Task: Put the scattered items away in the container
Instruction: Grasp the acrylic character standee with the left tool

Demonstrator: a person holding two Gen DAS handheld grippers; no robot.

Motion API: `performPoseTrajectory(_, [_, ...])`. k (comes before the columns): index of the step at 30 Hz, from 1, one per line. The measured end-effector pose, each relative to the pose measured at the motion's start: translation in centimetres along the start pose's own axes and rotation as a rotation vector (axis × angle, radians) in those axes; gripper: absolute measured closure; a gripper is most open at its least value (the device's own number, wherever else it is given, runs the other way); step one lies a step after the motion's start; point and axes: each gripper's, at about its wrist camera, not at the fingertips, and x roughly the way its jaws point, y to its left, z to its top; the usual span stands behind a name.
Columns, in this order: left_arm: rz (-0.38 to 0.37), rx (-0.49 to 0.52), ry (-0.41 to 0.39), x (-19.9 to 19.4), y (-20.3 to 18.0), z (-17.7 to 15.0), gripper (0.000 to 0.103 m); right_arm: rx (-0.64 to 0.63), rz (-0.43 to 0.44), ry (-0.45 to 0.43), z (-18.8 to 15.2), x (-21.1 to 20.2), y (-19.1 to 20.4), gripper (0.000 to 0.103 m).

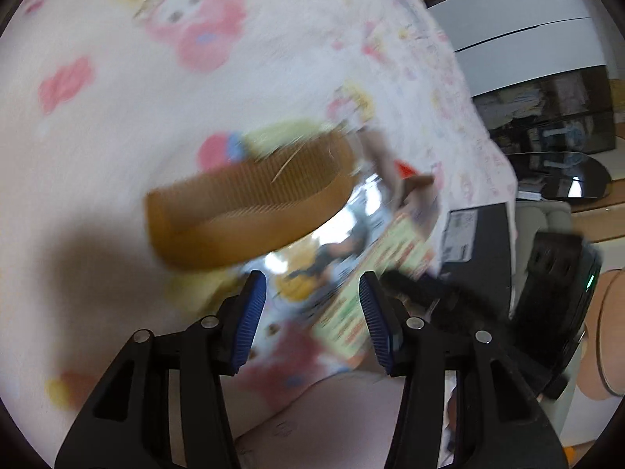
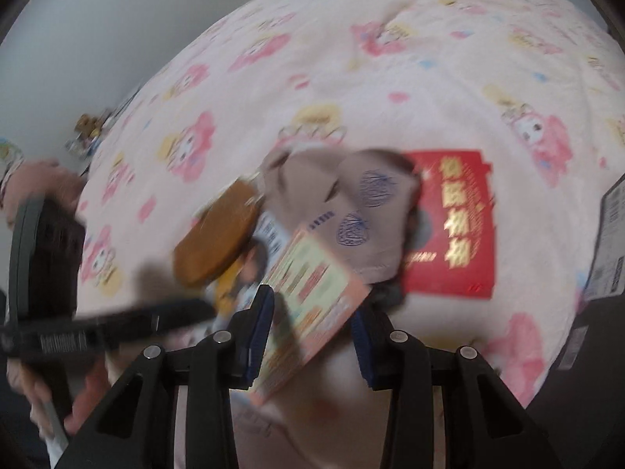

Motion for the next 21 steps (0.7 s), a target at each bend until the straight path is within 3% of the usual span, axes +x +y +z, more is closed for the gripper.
performPoseTrajectory(3, [0.024, 0.022, -0.033, -0.5, -0.9, 0.4, 0.053, -0.009, -0.02, -0.022, -0.5, -1.1, 0.3, 0.068])
performPoseTrajectory(7, [0.063, 0.006, 0.054, 0.3, -0.8, 0.2, 0.053, 0.011, -0.099, -0.121, 0.6, -2.4, -0.3, 0.068])
performPoseTrajectory(10, [0.046, 0.028, 0.108, 1.3, 0.2, -0.4, 0.051, 0.024, -0.095, -0.092, 1.5, -1.3, -1.1, 0.068])
performPoseTrajectory(13, [0.018, -0.025, 0.136, 2.4, 1.9, 0.2, 0.053, 0.016, -0.052, -0.067, 1.5, -0.6, -1.0, 0.072])
performPoseTrajectory(15, [-0.001, -0.034, 0.108, 1.8, 2.1, 0.7, 0.053, 0.003, -0.028, -0.055, 1.1, -0.5, -0.6, 0.082])
performPoseTrajectory(21, [0.017, 0.025, 0.017, 0.2, 0.1, 2.0, 0.052, 0.0, -0.011, -0.038, -0.9, -1.9, -0.1, 0.084])
